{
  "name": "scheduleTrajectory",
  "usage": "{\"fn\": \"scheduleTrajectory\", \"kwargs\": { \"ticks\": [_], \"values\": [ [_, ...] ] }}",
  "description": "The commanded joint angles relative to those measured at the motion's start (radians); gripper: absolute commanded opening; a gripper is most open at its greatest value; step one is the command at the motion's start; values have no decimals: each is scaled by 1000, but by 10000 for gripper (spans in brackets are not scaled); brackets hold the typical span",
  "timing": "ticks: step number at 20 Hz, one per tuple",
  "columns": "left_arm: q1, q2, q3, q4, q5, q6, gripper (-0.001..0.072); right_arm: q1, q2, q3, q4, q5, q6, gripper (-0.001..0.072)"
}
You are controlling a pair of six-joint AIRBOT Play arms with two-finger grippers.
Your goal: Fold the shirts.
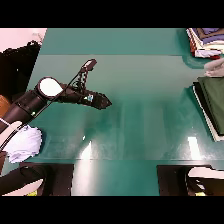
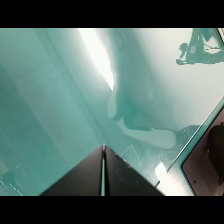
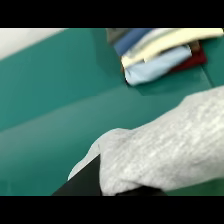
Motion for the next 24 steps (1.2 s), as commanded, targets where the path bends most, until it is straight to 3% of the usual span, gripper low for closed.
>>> {"fn": "scheduleTrajectory", "kwargs": {
  "ticks": [1, 6, 7, 8, 9, 12, 18, 20, 24],
  "values": [
    [0, 1, 1, 0, -14, 2, 21, -61, 97, -158, -103, 74, 11, 10],
    [0, 1, 1, 0, -23, 3, 21, -186, 298, -500, -289, 110, 11, 16],
    [0, 1, 1, 1, -23, 3, 21, -213, 338, -568, -331, 112, 11, 86],
    [0, 1, 1, 0, -25, 3, 21, -240, 372, -628, -363, 108, 11, 241],
    [0, 1, 1, 0, -31, 3, 21, -265, 394, -670, -388, 106, 11, 329],
    [0, 1, 1, 1, -52, 3, 20, -335, 424, -731, -406, 107, 11, 511],
    [0, 1, 1, 1, -54, 3, 21, -180, 424, -640, -193, 76, 12, 514],
    [0, 1, 1, -3, -57, 3, 21, -25, 424, -603, -121, 88, 12, 513],
    [0, 1, 1, -6, -39, 3, 21, 342, 424, -561, -122, 65, 11, 507]
  ]
}}
